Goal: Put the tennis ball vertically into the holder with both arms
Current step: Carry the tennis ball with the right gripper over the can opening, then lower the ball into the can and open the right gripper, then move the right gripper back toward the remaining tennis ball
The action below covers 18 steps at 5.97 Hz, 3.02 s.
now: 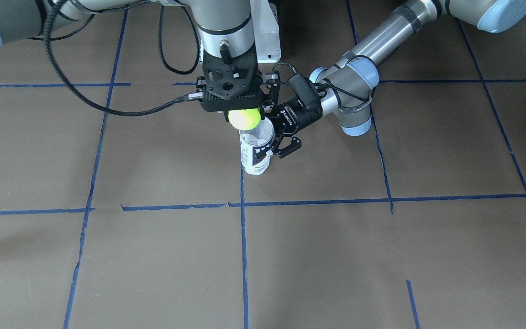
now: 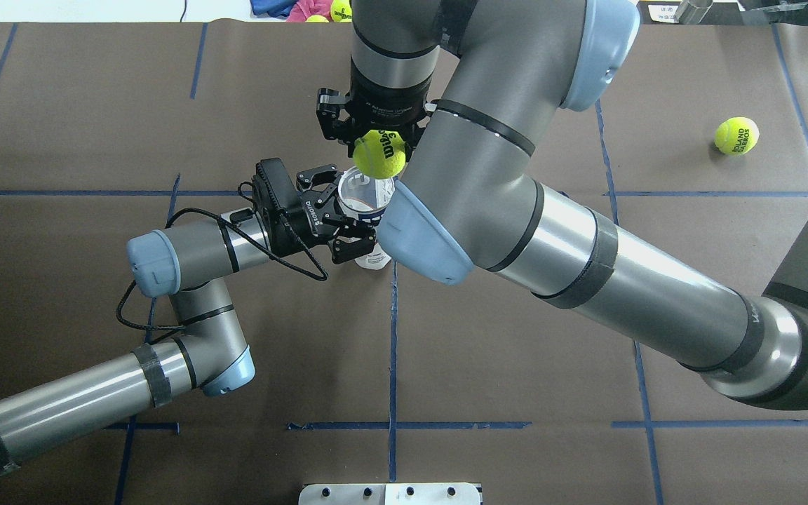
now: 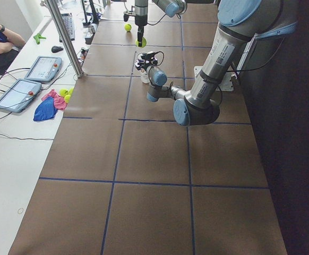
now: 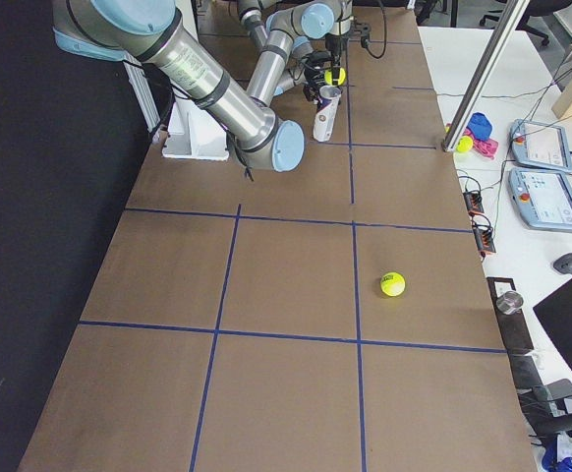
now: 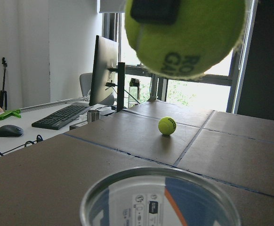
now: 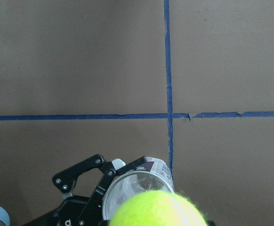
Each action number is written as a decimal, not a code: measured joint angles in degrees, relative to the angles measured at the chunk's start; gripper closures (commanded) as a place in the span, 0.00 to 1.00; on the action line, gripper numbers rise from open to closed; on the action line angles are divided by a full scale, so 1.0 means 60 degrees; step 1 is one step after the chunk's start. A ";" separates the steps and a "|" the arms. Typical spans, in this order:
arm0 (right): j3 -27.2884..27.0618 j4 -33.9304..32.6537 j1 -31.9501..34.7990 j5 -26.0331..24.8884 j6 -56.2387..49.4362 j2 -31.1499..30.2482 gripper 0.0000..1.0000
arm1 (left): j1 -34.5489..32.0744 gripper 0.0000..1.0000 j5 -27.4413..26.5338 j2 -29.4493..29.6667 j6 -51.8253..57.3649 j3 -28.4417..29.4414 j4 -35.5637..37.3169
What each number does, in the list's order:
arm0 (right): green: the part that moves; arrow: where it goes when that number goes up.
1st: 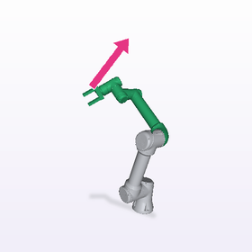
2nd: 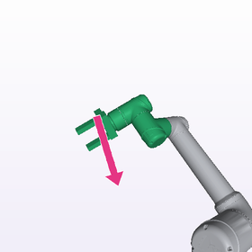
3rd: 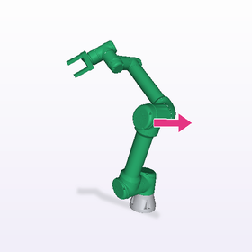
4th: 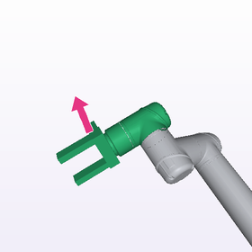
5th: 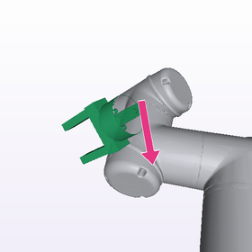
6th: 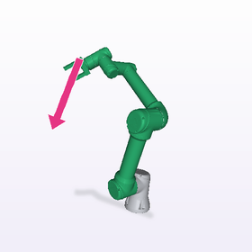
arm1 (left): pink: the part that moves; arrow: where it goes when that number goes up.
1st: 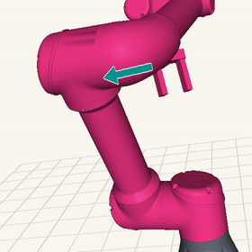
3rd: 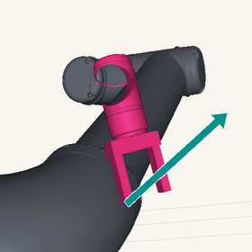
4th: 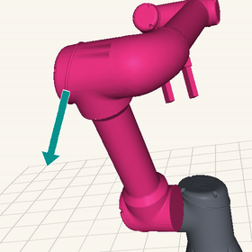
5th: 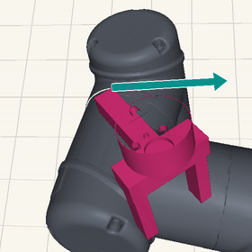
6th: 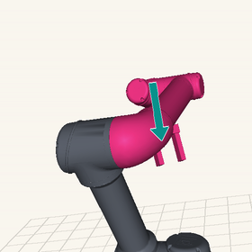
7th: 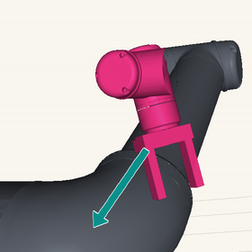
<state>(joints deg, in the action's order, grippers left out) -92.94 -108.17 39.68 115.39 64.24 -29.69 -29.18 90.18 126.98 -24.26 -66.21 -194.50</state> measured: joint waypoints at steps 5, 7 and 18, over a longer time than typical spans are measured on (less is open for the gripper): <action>0.0644 0.0284 -0.0423 -0.0697 0.0016 0.0212 0.01 | 0.0000 0.15 0.0000 -0.0015 -0.0010 -0.0010 -0.0011; 0.0610 0.0277 -0.0431 -0.0714 0.0016 0.0211 0.01 | 0.0000 0.15 0.0000 -0.0024 -0.0001 -0.0010 -0.0014; 0.3132 0.3856 0.5399 0.1990 -1.0796 -0.4627 0.01 | -0.0025 0.15 0.0000 -0.0063 0.0014 -0.0037 -0.0029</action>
<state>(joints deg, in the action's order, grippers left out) -74.15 -85.03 72.08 127.32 -0.53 -57.45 -29.33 90.18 126.60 -24.18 -66.44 -194.68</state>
